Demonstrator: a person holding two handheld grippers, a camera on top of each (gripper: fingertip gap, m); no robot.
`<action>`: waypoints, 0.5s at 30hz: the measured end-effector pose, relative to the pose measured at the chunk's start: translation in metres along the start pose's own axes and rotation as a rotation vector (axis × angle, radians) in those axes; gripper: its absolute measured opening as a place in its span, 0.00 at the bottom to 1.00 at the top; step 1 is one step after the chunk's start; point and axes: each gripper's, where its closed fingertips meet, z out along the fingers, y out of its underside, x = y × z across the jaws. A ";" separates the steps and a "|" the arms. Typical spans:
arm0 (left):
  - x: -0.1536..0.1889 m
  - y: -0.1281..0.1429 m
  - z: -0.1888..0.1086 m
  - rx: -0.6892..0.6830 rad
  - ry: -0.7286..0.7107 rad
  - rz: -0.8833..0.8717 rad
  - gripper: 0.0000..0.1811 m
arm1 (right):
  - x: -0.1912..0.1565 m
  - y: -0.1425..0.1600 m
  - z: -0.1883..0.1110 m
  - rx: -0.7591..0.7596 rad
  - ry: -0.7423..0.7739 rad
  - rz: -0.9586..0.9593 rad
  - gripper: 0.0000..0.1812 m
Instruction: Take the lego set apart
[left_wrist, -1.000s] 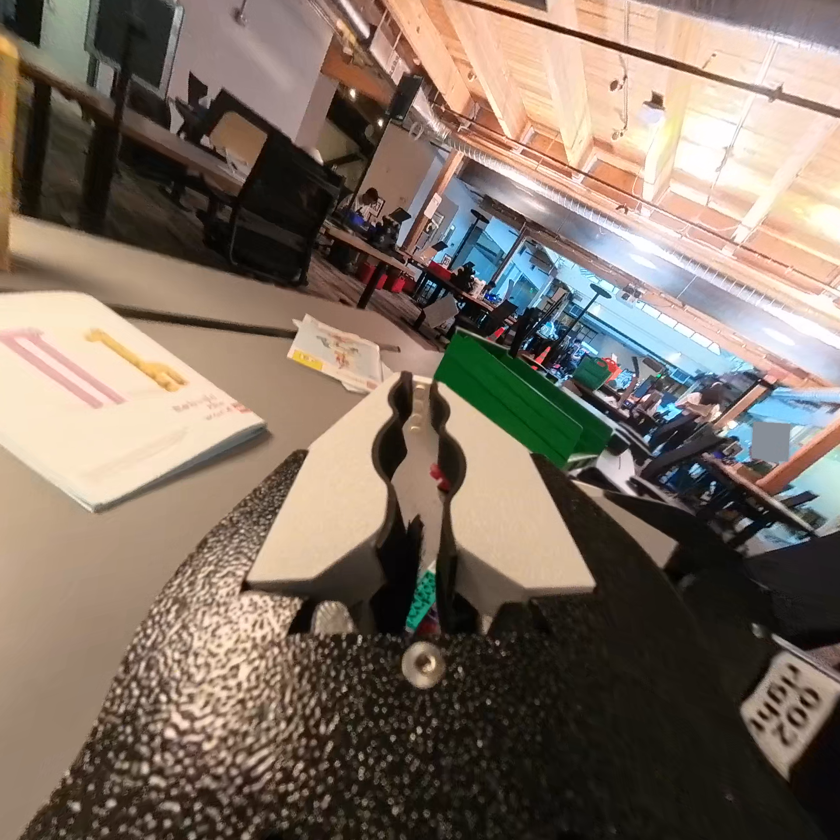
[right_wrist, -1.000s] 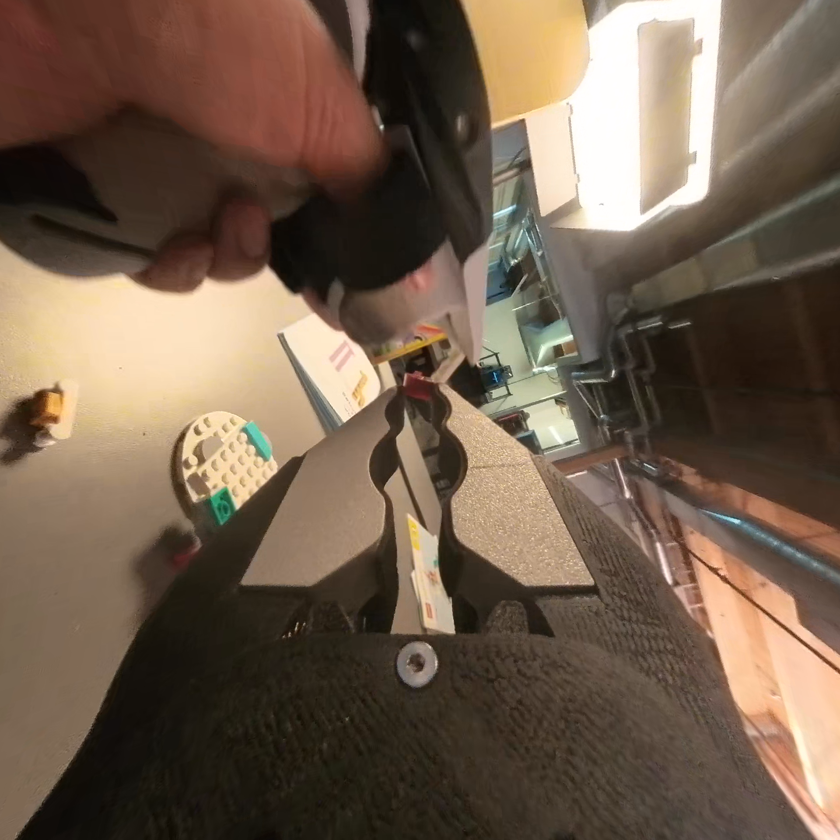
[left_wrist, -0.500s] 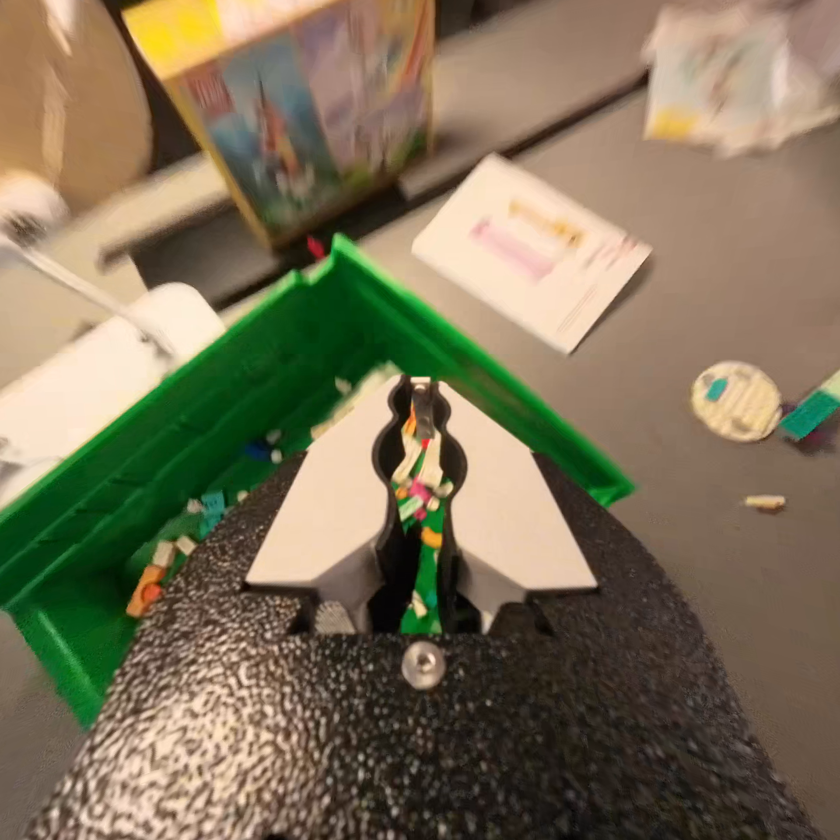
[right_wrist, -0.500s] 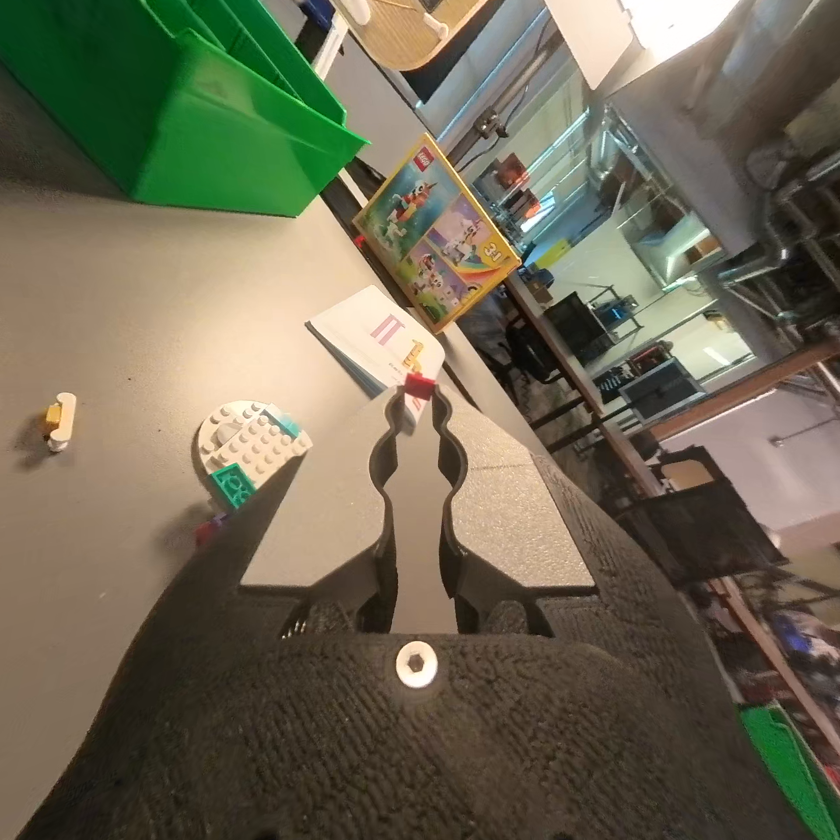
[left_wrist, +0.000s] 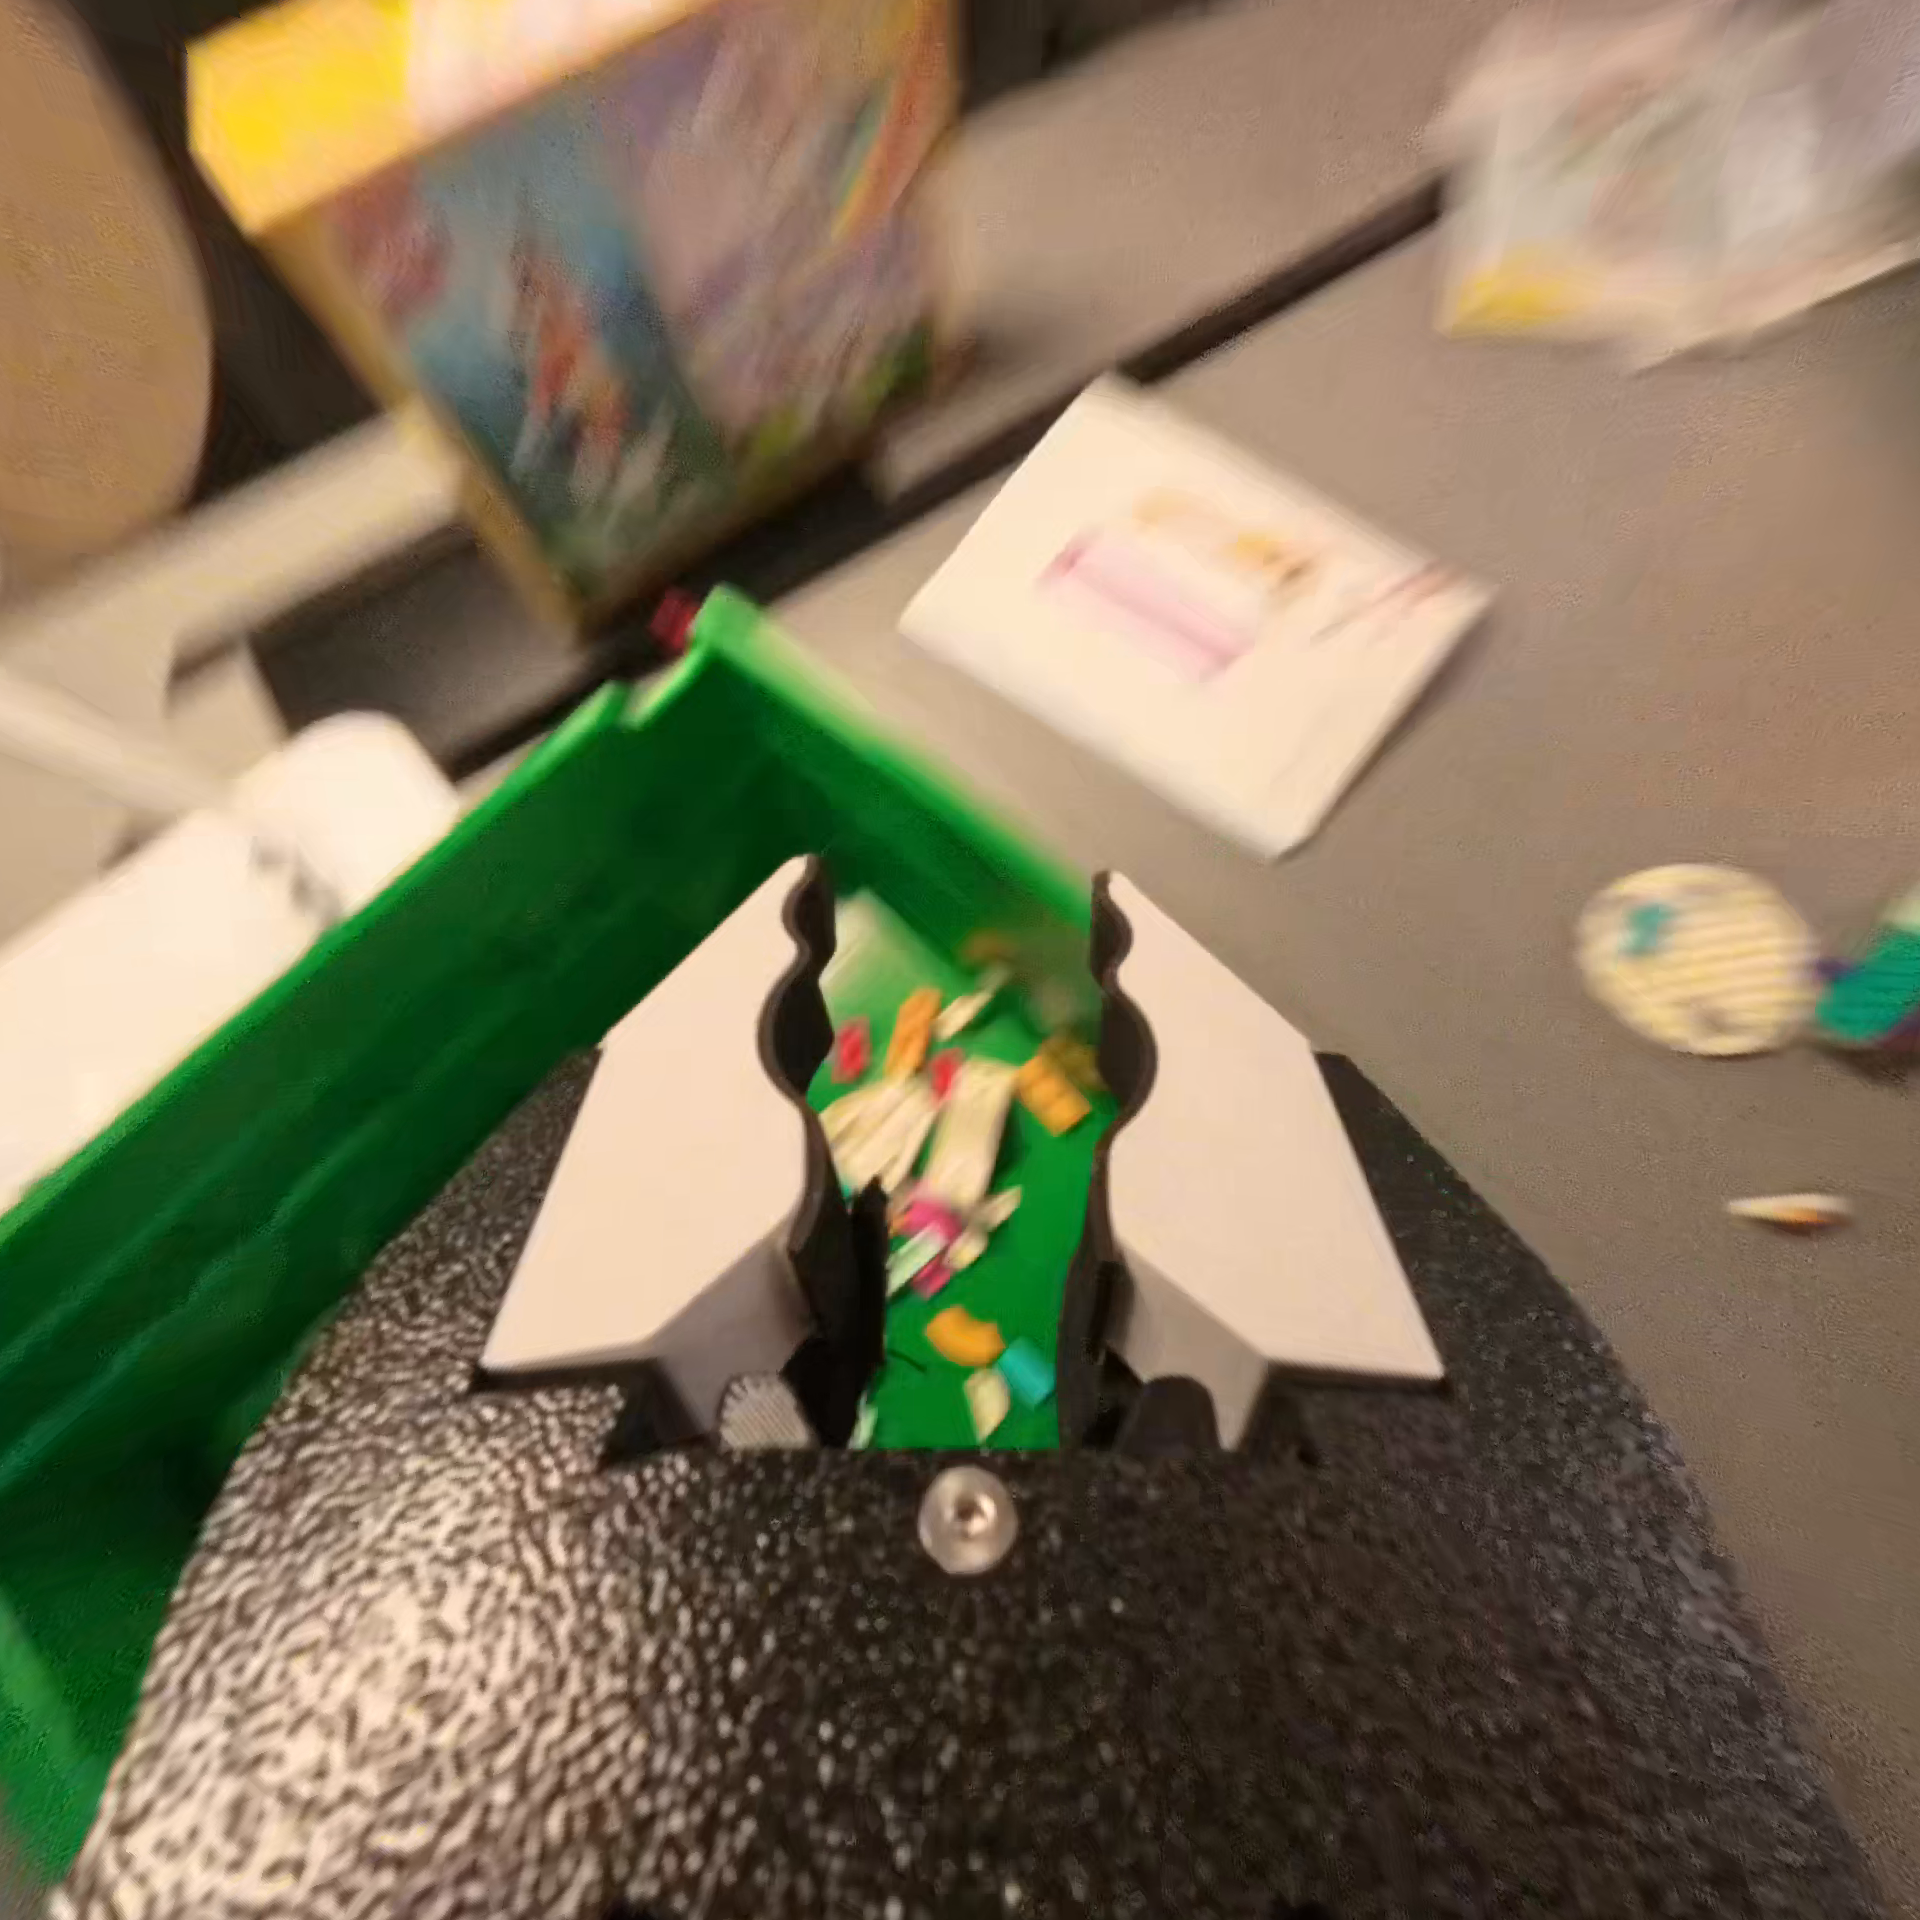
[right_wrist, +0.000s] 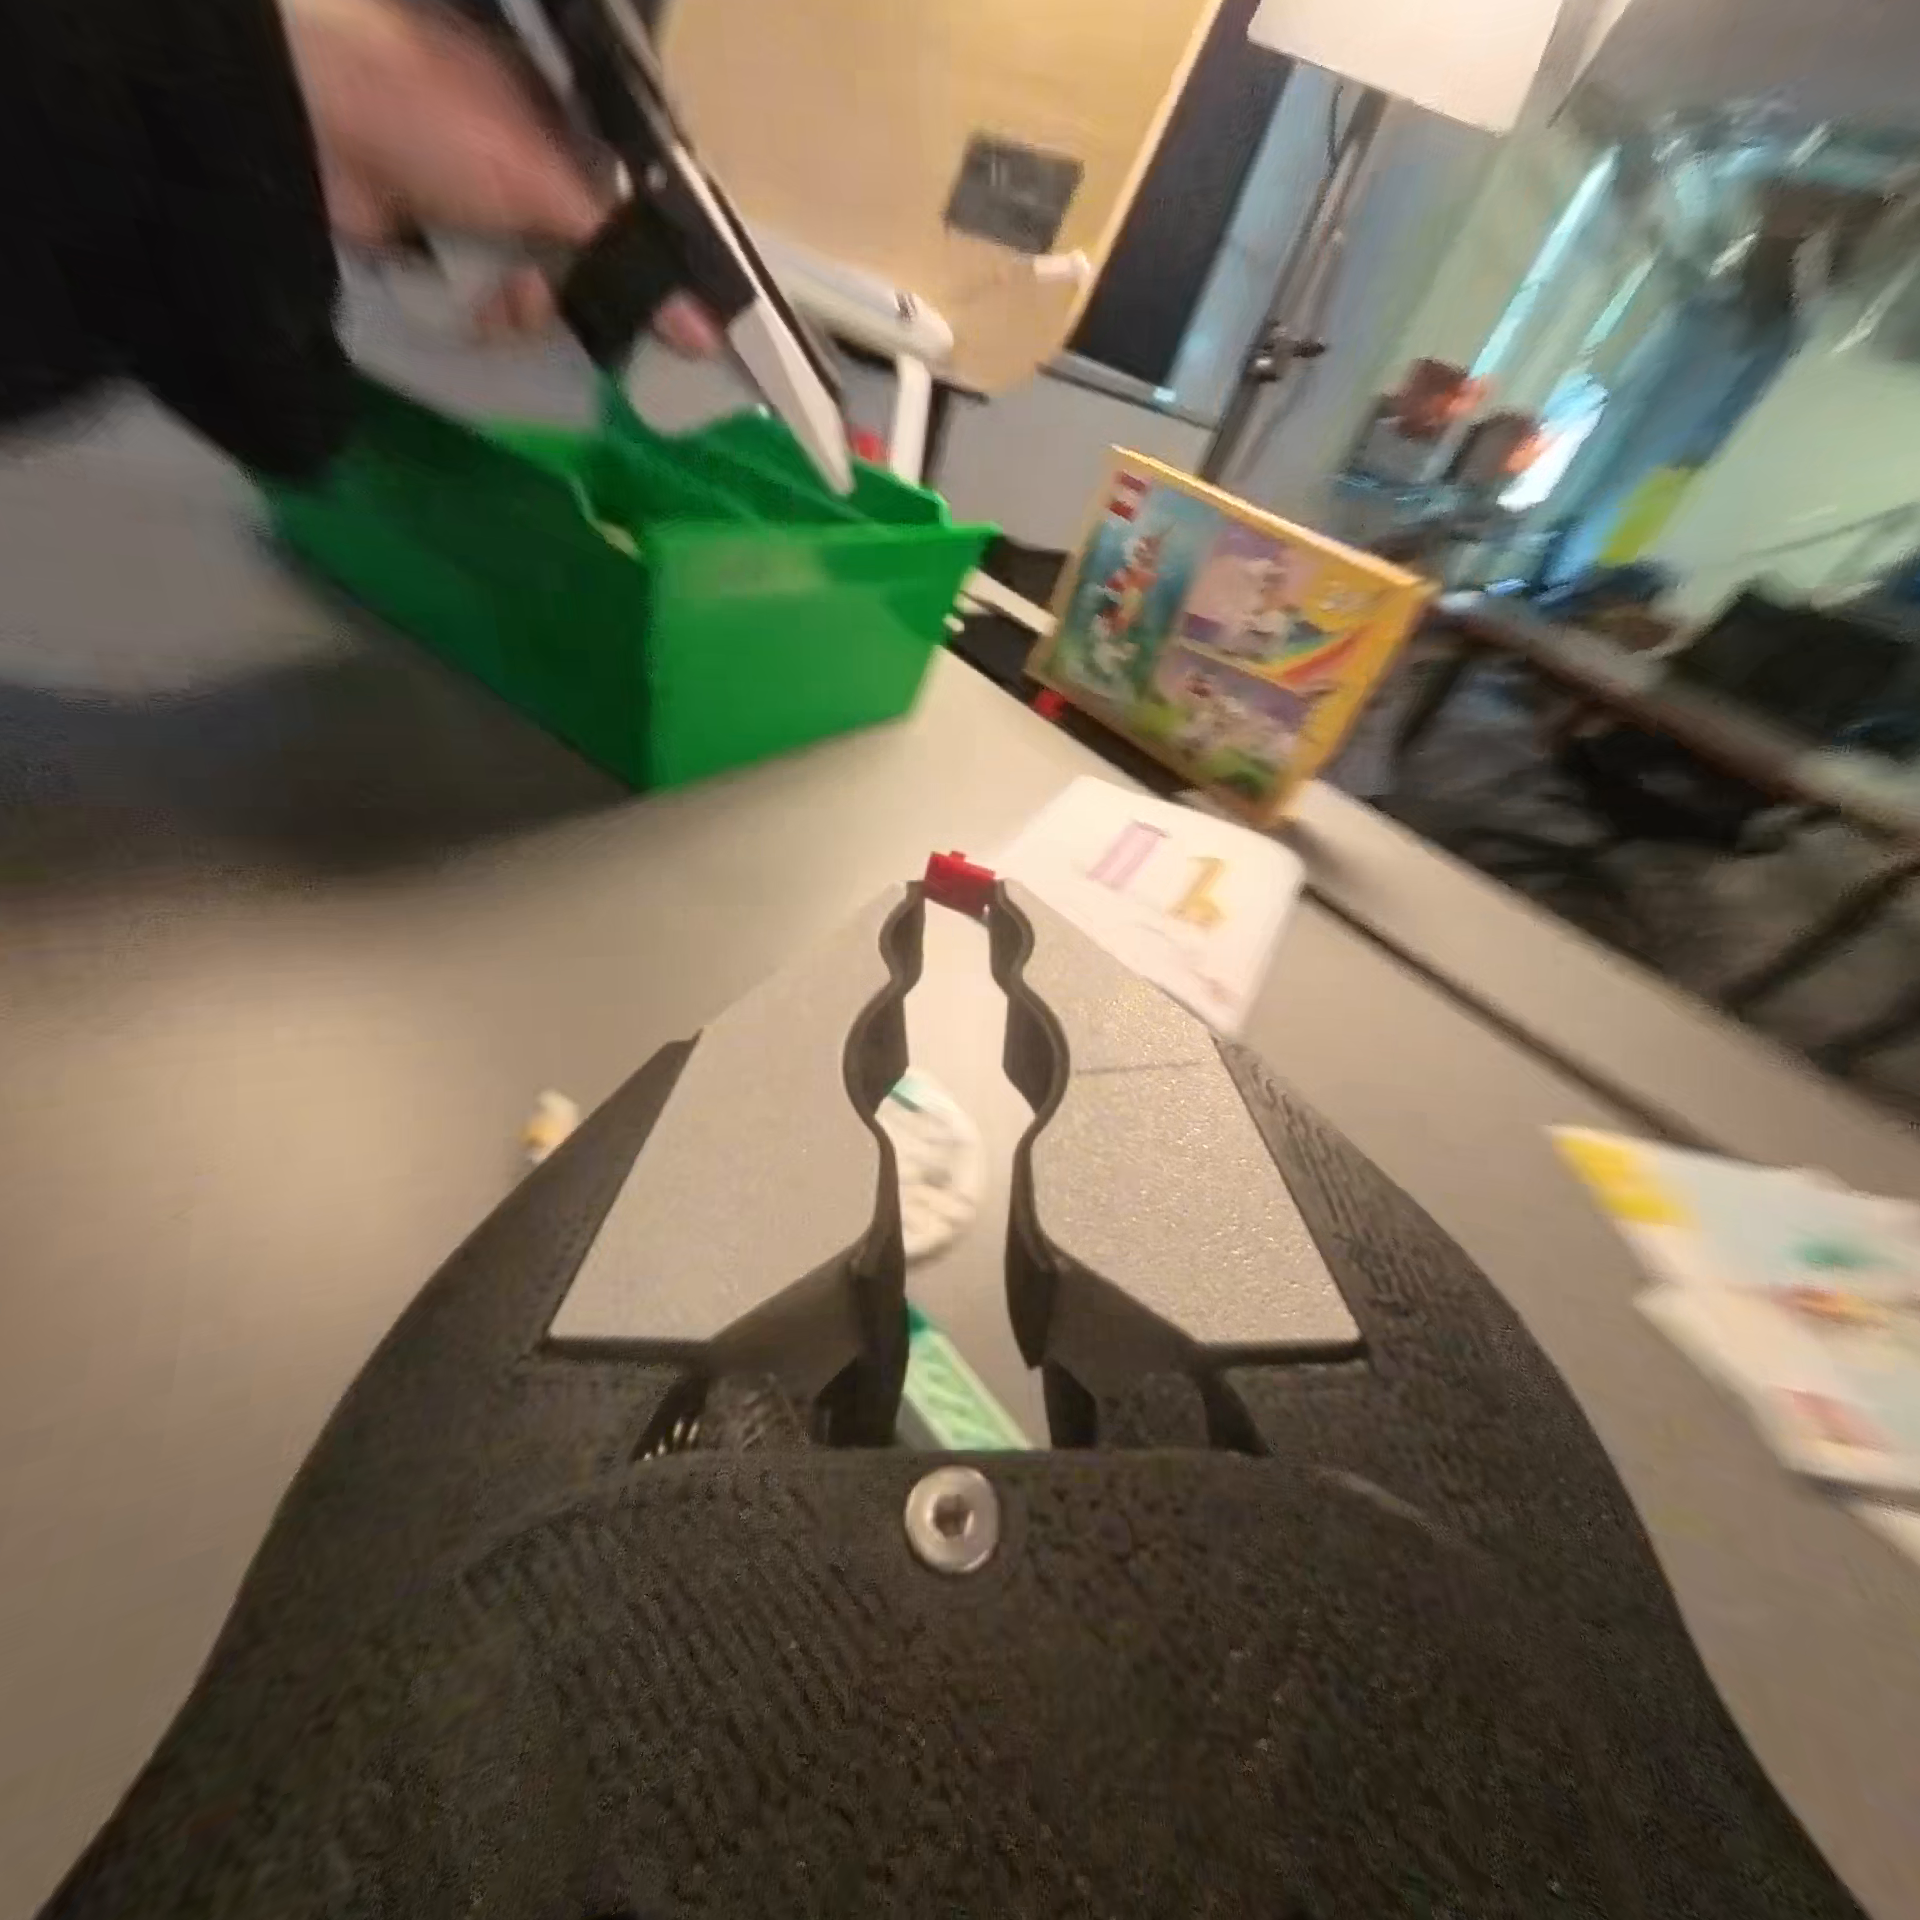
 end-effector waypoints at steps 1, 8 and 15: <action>0.031 -0.021 -0.014 0.132 0.060 0.068 0.27 | -0.004 -0.006 -0.001 0.049 -0.073 0.145 0.06; 0.230 -0.025 -0.064 0.656 0.337 0.778 0.21 | -0.025 -0.039 -0.018 0.259 -0.588 0.914 0.06; 0.268 -0.003 -0.054 0.667 0.431 0.835 0.08 | -0.044 -0.050 -0.027 0.261 -0.805 1.063 0.06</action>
